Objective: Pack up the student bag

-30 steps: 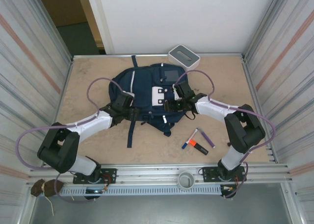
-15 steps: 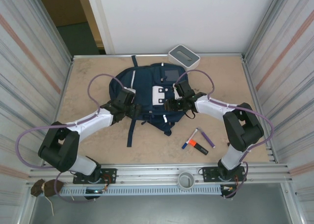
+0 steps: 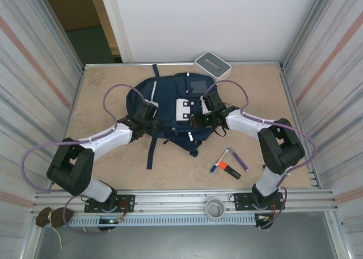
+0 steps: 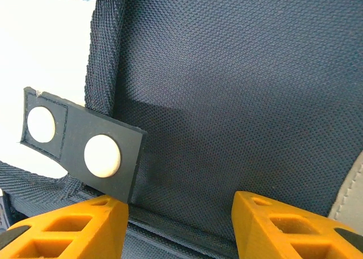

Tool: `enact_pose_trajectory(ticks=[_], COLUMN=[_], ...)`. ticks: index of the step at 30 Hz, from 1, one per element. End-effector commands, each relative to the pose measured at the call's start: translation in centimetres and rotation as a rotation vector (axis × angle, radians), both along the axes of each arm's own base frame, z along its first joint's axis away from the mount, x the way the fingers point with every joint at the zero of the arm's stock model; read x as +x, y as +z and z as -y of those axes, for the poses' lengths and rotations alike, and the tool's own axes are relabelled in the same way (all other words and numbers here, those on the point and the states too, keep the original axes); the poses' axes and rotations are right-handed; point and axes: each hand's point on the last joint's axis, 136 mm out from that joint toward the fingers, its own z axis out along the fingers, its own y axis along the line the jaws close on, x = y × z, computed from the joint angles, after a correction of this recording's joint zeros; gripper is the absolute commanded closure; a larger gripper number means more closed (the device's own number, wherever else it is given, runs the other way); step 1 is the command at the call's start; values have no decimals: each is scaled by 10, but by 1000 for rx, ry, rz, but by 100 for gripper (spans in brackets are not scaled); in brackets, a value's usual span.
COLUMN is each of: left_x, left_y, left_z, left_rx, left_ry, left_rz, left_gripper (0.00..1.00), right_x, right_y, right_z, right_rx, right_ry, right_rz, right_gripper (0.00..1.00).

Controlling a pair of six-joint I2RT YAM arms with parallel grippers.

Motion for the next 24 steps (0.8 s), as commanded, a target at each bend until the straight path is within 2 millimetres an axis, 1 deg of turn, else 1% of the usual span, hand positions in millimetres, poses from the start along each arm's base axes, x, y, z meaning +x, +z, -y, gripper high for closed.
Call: enact_pose_trajectory(ticks=[1,4,7,10,16,21,24], left_x=[-2,-6,-8,-10,-10,-13,-15], left_y=[3,-5,-11,-13,-8,-5,-3], left_z=[-18,-19,-19,-16,-14,-18,-20], left_rx=[4,-10,-26,-35,-58,-75,-84], left_ry=[55,52,48,38,34,43,44], left_rz=[7,-29,-58,-77,-70,-63,-61], left_gripper=[46,50,52,58,70,83,88], right_x=[-2,-2,-1,-1,-1,1,3], right_y=[-18,-16,-14,-14,-14,-16,-19], right_z=[20,21,22,22,24,32,39], right_rx=[-67,-65,-64,-63,-67,-84,-115], right_ry=[-35,-36,-41,-40,-45,-76,-101], right_rz=[-49,-44,-40,-43,-43,-56,-64], right_gripper=[49,49,49,49,49,49,49])
